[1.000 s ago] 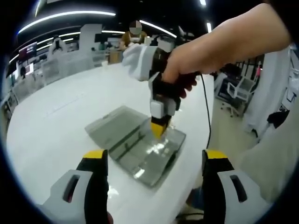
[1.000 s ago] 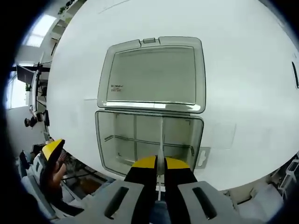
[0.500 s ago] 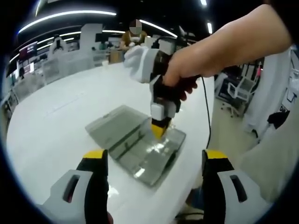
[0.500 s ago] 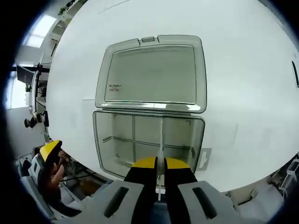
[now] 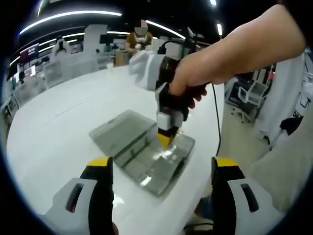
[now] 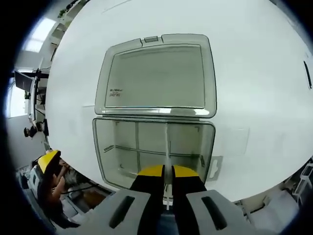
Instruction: Insert the divider into the dual guide fixture by aligning both edges with the guide slots and pushing it downward to the bottom, including one-sided entry, uneven engagement, binding, and posture correction.
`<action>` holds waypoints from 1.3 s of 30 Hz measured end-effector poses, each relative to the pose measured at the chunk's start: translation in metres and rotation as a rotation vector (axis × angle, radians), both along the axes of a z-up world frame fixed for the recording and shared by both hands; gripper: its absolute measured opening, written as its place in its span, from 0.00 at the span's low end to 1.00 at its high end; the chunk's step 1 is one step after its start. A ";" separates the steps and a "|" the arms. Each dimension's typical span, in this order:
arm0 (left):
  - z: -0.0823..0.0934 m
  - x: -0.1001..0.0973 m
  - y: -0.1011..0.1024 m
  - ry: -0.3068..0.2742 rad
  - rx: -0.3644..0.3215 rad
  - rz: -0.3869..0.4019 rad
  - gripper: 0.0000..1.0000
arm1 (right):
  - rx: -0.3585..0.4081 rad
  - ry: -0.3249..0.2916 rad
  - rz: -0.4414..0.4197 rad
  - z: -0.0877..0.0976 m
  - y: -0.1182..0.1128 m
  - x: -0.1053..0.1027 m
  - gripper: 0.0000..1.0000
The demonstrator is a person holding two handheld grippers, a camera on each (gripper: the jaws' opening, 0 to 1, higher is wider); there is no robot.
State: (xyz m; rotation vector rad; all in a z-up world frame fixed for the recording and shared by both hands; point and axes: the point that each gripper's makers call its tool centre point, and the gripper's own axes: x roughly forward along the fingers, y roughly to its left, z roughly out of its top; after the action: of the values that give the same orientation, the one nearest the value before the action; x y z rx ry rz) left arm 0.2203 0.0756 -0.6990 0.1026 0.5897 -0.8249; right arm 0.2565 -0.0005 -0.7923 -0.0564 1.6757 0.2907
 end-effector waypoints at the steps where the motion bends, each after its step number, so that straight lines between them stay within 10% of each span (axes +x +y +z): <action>1: 0.000 0.000 0.000 0.000 0.000 0.001 0.80 | -0.011 -0.005 0.015 -0.001 0.000 0.000 0.00; 39: 0.003 0.000 -0.009 0.006 0.035 -0.053 0.80 | -0.061 0.056 -0.004 0.017 0.001 -0.004 0.00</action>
State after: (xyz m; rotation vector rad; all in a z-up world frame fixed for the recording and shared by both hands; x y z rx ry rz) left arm 0.2204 0.0670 -0.6961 0.1486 0.6089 -0.8669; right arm 0.2528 0.0006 -0.7754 -0.0905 1.7400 0.2400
